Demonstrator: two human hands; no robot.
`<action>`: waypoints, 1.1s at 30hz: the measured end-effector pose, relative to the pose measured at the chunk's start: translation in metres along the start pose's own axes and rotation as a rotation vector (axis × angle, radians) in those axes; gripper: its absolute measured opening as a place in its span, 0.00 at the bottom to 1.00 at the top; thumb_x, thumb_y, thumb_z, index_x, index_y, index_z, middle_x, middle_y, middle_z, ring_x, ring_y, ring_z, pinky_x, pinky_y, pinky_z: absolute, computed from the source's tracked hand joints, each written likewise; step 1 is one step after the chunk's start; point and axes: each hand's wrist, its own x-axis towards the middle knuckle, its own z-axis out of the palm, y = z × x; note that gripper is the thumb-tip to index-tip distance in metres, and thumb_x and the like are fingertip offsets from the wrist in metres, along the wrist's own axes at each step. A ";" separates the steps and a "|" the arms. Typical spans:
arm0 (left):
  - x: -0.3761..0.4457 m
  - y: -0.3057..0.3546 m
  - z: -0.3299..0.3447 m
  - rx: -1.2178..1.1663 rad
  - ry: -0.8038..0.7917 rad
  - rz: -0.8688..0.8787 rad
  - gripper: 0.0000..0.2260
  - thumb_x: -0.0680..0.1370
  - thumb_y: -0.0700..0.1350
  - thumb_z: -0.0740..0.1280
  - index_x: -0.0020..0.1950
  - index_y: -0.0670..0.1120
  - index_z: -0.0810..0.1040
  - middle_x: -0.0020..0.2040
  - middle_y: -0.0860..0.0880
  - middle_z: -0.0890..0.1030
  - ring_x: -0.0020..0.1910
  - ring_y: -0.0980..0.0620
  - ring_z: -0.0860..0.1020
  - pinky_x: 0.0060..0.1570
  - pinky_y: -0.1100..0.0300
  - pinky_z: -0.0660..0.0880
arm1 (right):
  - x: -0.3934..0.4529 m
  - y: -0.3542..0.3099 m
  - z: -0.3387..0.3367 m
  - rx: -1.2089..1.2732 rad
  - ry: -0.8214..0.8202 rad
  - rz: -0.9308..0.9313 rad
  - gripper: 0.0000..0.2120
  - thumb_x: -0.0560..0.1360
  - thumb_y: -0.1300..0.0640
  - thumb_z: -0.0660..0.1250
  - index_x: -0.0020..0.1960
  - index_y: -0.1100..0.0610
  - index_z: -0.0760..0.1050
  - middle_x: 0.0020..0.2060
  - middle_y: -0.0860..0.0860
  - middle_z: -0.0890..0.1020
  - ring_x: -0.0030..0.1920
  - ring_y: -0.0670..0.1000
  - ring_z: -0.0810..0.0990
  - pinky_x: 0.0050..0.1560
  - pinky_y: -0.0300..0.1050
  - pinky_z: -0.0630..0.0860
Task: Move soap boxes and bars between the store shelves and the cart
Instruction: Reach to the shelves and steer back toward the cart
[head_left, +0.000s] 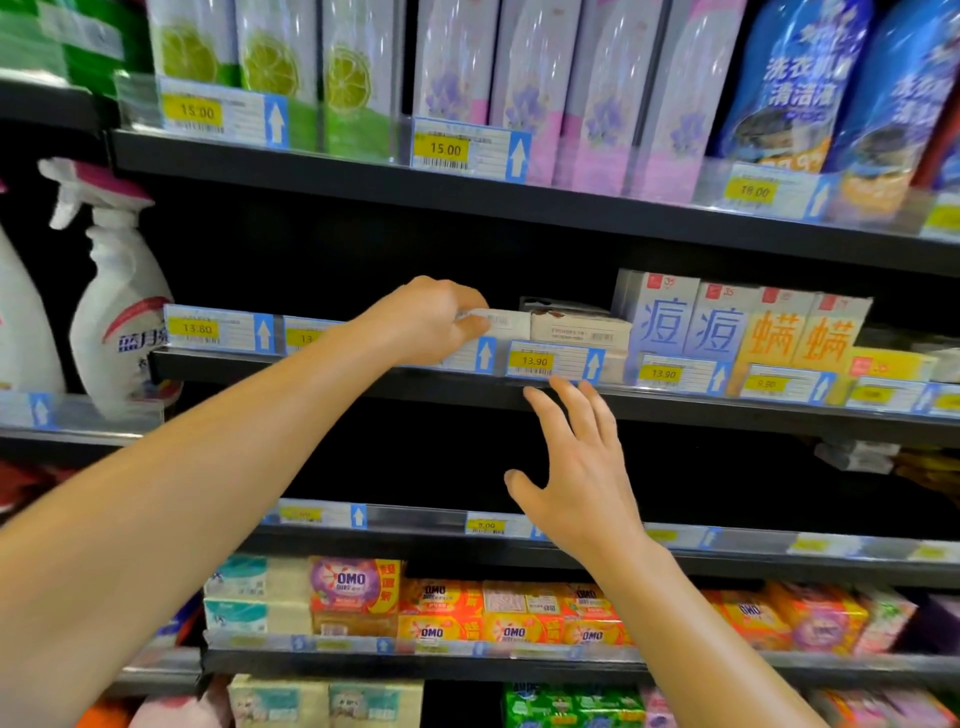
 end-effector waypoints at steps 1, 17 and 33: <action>0.000 0.001 0.001 -0.004 -0.013 -0.003 0.14 0.83 0.55 0.57 0.66 0.55 0.76 0.58 0.49 0.80 0.53 0.50 0.78 0.56 0.49 0.77 | 0.000 0.000 0.001 0.005 0.009 0.000 0.38 0.75 0.45 0.69 0.79 0.48 0.55 0.79 0.47 0.53 0.79 0.51 0.42 0.77 0.49 0.46; -0.025 0.003 0.011 0.034 0.118 0.026 0.20 0.78 0.63 0.61 0.64 0.55 0.79 0.61 0.54 0.78 0.58 0.53 0.75 0.54 0.51 0.76 | -0.001 -0.001 0.011 -0.009 0.055 0.022 0.39 0.74 0.44 0.70 0.79 0.49 0.55 0.79 0.49 0.56 0.79 0.53 0.43 0.77 0.51 0.48; -0.078 0.000 0.047 0.125 0.369 0.079 0.28 0.77 0.62 0.63 0.73 0.49 0.70 0.71 0.49 0.73 0.71 0.47 0.68 0.73 0.44 0.59 | -0.022 -0.025 -0.008 -0.030 0.030 0.075 0.38 0.76 0.43 0.67 0.80 0.49 0.54 0.79 0.50 0.55 0.80 0.55 0.44 0.78 0.52 0.47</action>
